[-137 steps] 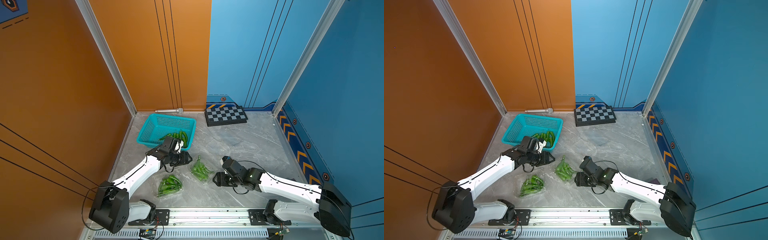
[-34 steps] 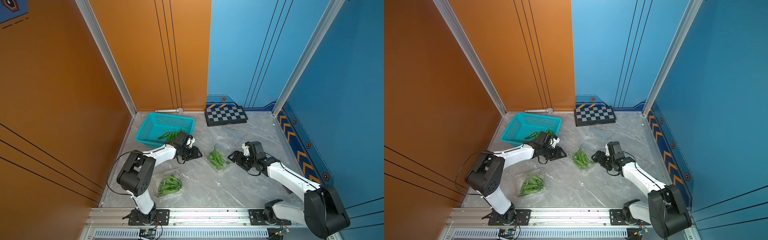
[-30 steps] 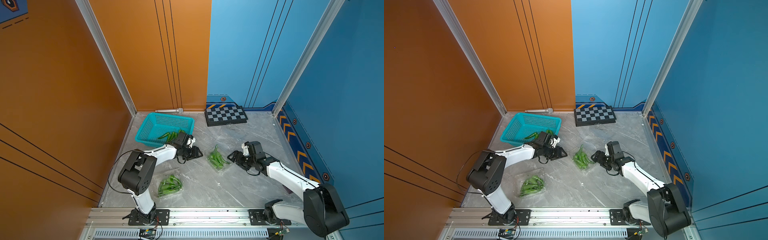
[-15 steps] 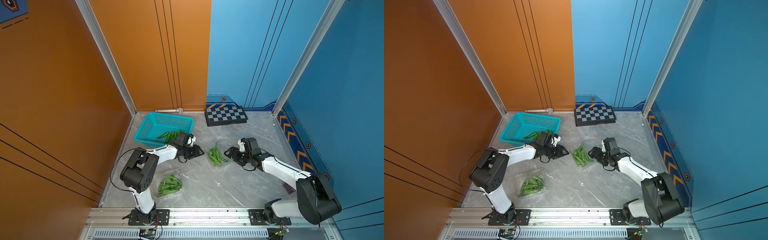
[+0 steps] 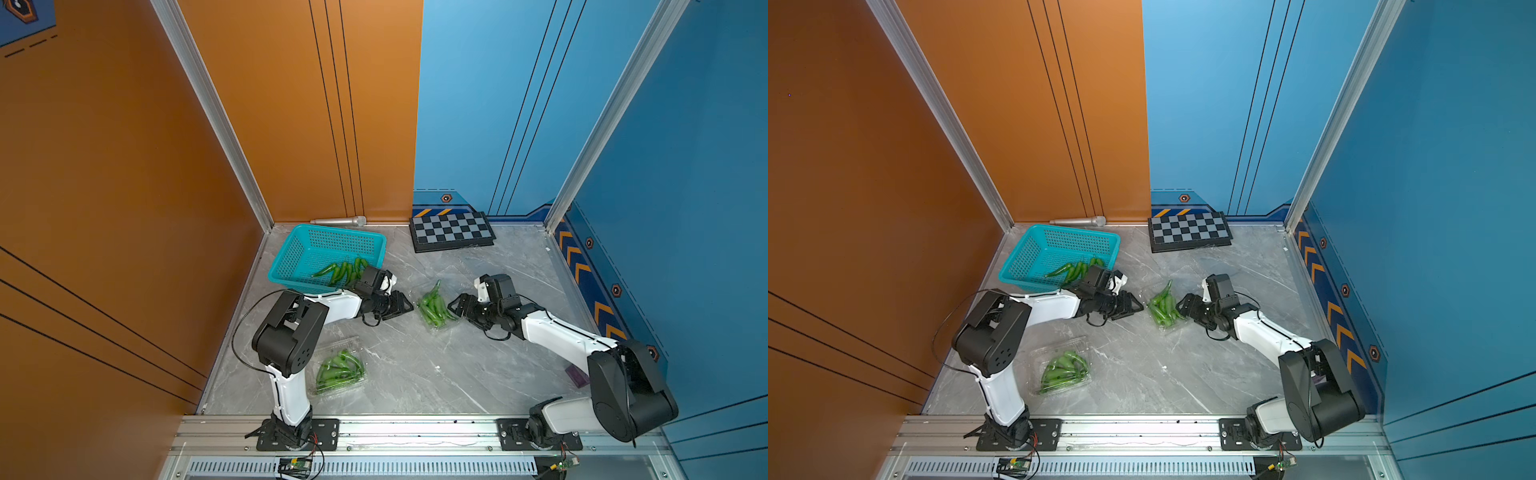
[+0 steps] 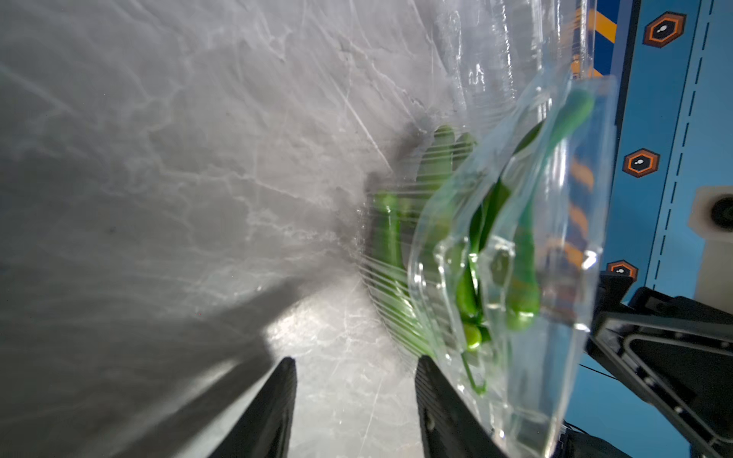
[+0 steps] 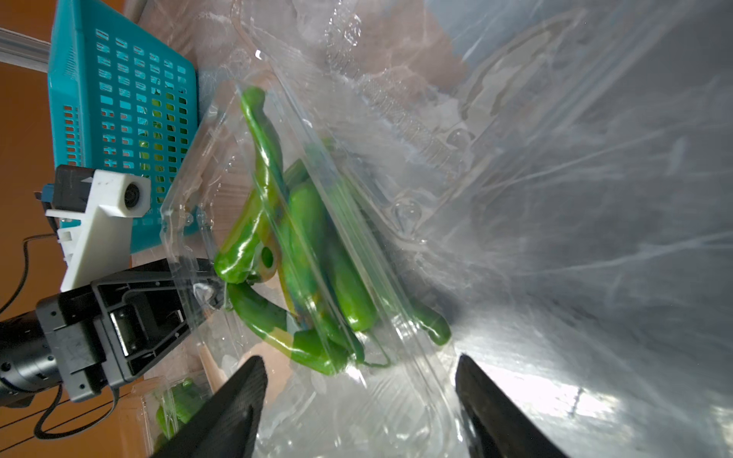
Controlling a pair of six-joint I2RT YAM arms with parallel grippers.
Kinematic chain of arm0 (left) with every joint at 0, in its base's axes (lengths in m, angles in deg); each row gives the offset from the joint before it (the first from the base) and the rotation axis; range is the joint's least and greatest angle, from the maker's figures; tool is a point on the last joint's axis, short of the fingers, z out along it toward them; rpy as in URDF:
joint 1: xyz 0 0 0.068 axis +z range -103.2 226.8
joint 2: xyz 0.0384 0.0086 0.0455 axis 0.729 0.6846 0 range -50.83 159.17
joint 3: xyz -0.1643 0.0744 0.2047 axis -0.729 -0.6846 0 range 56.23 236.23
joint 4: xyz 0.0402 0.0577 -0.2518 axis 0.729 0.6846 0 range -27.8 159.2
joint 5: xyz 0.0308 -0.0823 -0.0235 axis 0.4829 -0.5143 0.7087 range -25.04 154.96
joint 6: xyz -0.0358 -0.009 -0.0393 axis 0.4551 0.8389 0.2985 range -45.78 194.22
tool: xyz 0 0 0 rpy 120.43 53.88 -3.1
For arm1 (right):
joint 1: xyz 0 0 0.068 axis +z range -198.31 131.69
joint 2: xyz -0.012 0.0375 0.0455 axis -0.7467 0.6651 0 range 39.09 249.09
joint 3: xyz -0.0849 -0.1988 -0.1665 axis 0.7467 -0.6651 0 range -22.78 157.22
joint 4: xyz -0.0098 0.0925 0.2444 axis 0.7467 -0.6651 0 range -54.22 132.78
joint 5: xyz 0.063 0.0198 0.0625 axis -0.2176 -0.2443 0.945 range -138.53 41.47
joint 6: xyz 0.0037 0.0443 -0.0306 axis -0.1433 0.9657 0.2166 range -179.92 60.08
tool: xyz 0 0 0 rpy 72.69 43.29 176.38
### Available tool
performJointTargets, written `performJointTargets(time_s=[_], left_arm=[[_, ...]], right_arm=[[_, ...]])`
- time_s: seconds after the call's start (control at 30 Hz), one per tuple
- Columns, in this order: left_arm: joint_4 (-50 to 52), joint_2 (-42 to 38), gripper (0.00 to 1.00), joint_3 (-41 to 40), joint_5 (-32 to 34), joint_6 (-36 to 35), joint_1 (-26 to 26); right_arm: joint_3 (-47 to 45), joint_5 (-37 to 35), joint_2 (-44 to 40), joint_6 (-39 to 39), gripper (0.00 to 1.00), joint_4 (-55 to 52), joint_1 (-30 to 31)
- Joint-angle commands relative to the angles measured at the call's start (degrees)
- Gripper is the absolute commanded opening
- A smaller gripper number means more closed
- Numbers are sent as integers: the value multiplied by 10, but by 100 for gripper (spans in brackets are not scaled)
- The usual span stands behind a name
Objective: Take small green peppers out of containers
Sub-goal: Move the packing box to the center of the board.
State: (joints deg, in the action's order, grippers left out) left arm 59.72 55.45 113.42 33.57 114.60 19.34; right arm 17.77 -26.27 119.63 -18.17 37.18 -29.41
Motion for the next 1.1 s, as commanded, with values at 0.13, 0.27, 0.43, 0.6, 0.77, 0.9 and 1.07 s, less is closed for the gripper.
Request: performJointTargets(time_s=[0.13, 0.27, 0.43, 0.6, 0.77, 0.9, 1.07], left_arm=[[-4, -35, 51, -5, 9, 7, 14], [-17, -30, 51, -2, 9, 12, 13], [-31, -9, 52, 14, 14, 23, 9], [-31, 14, 52, 49, 19, 22, 10], [-31, 25, 52, 63, 21, 22, 9], [-31, 36, 52, 73, 20, 24, 7], [-34, 57, 52, 89, 19, 25, 1]], right_arm=[[6, -9, -25, -32, 78, -27, -21], [9, -8, -21, -42, 79, -26, -23], [26, -15, -5, -58, 79, -27, -28], [49, -1, 26, -66, 79, -20, -31], [65, 14, 51, -70, 79, -12, -35], [71, 27, 71, -69, 79, 3, -35], [73, 40, 89, -64, 79, 27, -33]])
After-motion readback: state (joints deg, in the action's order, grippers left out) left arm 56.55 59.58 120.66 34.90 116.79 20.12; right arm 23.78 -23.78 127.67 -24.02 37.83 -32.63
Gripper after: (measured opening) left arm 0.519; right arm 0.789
